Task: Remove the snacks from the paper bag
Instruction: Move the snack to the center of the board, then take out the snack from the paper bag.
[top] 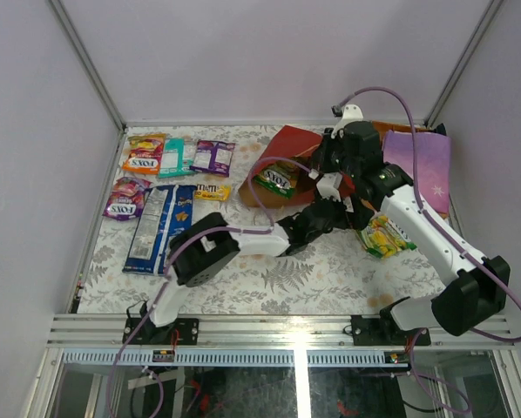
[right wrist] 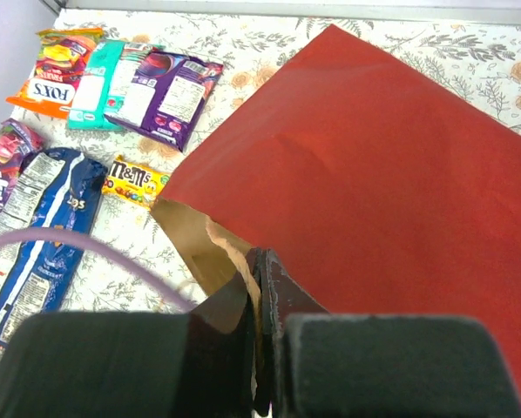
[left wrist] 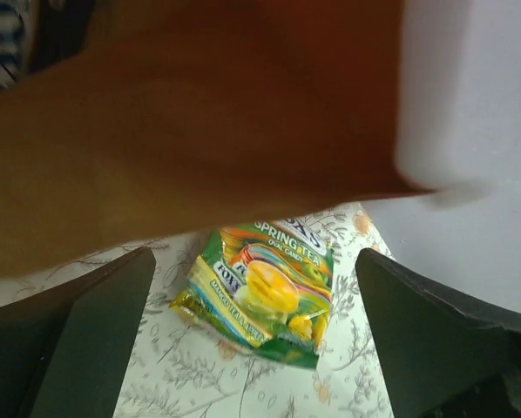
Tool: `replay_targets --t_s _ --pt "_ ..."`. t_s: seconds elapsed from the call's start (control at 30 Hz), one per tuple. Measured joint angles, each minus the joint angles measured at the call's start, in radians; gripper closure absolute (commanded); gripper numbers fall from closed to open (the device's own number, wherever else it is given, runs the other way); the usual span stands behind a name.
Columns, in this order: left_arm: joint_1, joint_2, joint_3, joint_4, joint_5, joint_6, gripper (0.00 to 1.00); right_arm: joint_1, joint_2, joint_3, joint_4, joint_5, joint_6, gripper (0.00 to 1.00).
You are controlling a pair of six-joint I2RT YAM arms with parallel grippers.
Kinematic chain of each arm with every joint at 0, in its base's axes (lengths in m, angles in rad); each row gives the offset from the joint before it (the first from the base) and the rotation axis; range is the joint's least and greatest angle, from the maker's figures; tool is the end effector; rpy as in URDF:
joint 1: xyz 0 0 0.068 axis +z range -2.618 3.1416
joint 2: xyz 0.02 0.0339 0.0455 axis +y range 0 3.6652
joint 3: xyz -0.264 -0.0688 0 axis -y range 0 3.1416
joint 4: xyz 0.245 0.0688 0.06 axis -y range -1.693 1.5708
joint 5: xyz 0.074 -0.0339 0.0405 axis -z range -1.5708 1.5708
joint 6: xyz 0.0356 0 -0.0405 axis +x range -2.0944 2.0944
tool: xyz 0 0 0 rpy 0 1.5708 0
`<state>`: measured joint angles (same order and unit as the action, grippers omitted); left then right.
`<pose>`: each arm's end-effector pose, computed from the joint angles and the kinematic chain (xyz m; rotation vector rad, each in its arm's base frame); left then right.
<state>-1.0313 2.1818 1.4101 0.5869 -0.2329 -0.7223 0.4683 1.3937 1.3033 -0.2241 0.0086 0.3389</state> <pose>0.2617 -0.4211 0.1819 0.1082 1.8744 -1.0530 0.2920 0.1474 0.3771 -0.1183 1.9182 0.5406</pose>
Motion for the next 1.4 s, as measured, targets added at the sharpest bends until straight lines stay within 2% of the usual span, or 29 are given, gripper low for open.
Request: replay_targets --t_s 0.3,0.4,0.53,0.63,0.73,0.93,1.07,1.27,1.4 --pt "0.005 -0.47 -0.447 0.162 0.119 0.389 0.0 0.0 -0.074 -0.052 0.083 0.018 0.0 1.0" --pt "0.006 -0.638 -0.56 0.185 0.103 0.487 0.0 0.0 -0.074 -0.058 0.088 0.031 0.0 1.0" --pt "0.013 -0.847 -0.697 0.207 0.042 0.563 0.0 0.0 -0.073 -0.064 0.095 0.042 0.001 1.0" --pt "0.039 -0.945 -0.757 0.194 -0.019 0.544 0.0 0.0 -0.067 -0.065 0.102 0.051 0.003 1.0" --pt "0.113 -0.962 -0.767 0.152 -0.087 0.448 0.0 0.0 -0.059 -0.065 0.103 0.054 0.013 1.0" --pt "0.193 -0.851 -0.768 0.023 -0.179 0.232 0.0 0.0 -0.025 -0.065 0.113 0.045 0.049 1.0" --pt "0.22 -0.782 -0.746 -0.074 -0.175 0.109 0.0 0.0 0.008 -0.069 0.135 0.003 0.085 1.0" --pt "0.263 -0.751 -0.722 -0.129 -0.145 0.019 0.0 0.003 0.072 -0.071 0.164 -0.09 0.144 1.0" --pt "0.352 -0.744 -0.726 -0.131 -0.058 -0.027 0.01 0.018 0.109 -0.071 0.167 -0.113 0.165 1.0"
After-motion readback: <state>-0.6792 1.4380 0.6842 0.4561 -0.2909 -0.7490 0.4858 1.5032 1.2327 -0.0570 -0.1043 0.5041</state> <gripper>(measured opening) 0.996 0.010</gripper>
